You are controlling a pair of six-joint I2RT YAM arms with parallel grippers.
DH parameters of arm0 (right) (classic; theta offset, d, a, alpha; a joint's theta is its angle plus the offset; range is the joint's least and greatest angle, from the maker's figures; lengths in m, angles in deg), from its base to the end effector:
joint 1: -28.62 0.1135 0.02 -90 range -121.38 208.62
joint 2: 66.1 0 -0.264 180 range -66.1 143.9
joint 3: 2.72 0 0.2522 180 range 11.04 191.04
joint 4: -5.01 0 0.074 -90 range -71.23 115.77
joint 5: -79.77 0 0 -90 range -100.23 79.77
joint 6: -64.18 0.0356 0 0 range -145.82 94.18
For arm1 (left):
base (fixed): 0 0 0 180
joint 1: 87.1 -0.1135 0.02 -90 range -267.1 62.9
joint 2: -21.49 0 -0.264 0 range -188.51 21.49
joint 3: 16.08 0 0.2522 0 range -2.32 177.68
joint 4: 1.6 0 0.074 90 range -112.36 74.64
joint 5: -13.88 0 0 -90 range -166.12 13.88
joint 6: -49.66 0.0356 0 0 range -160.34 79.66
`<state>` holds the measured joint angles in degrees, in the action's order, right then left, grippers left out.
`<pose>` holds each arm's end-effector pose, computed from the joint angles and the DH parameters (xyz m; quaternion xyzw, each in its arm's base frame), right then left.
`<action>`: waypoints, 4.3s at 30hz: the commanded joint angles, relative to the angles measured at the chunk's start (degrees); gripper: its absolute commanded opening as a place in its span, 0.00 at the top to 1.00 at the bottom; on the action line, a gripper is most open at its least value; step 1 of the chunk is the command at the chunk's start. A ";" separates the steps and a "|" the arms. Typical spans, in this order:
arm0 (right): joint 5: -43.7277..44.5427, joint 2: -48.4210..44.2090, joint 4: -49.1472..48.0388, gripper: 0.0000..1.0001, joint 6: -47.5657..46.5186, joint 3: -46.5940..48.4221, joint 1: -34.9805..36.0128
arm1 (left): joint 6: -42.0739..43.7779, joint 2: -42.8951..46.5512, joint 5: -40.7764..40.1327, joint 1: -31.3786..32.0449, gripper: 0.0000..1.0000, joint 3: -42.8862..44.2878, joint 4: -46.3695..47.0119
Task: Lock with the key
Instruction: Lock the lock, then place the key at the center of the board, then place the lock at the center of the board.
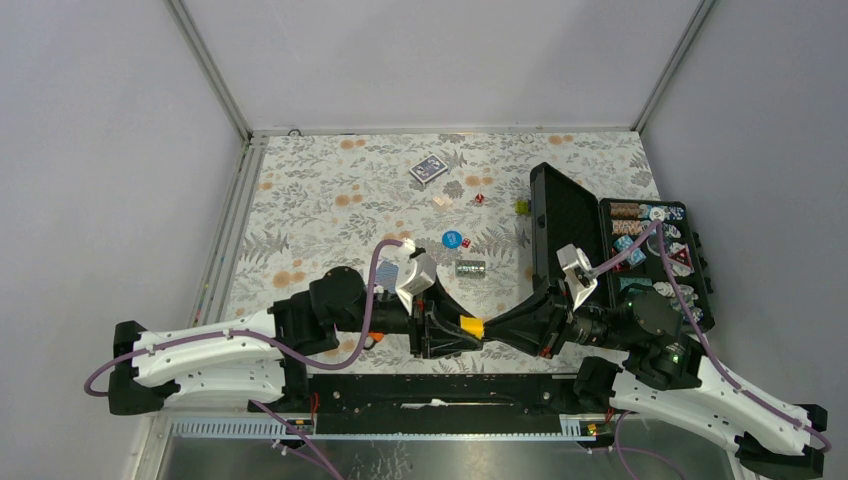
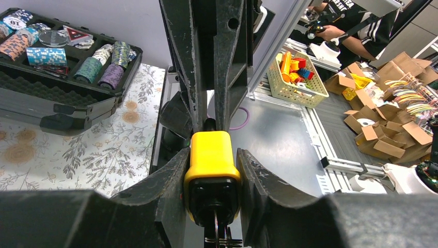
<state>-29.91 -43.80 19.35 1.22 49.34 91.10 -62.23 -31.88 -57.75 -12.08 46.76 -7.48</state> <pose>0.0348 0.0927 0.3674 -0.3112 0.5272 0.6255 0.4837 0.0457 -0.2143 0.3736 0.4063 0.5525 -0.6110 0.3954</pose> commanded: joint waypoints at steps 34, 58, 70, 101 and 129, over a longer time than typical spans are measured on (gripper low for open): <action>1.72 -0.25 -3.05 1.00 -1.20 1.93 -0.05 | -0.70 4.02 -6.36 0.02 0.33 -1.43 7.88; 6.94 -7.14 -4.76 1.00 -1.31 1.13 -0.04 | -0.08 7.80 -9.93 -0.23 0.81 -3.52 6.26; 7.90 -7.93 -2.86 1.00 -2.14 1.48 0.01 | 1.39 12.14 -13.69 -0.23 1.00 -5.17 2.94; 12.45 -6.84 1.53 1.00 -3.19 1.08 -0.03 | -22.37 -0.56 -29.78 -0.75 1.00 -31.62 17.87; 22.66 7.38 0.53 1.00 -0.34 -3.91 0.00 | -14.25 24.52 -60.93 -7.06 0.07 -9.05 -33.78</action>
<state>-11.53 -41.90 28.16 -2.54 48.16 91.07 -81.08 -12.49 -111.01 -17.19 31.87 -29.71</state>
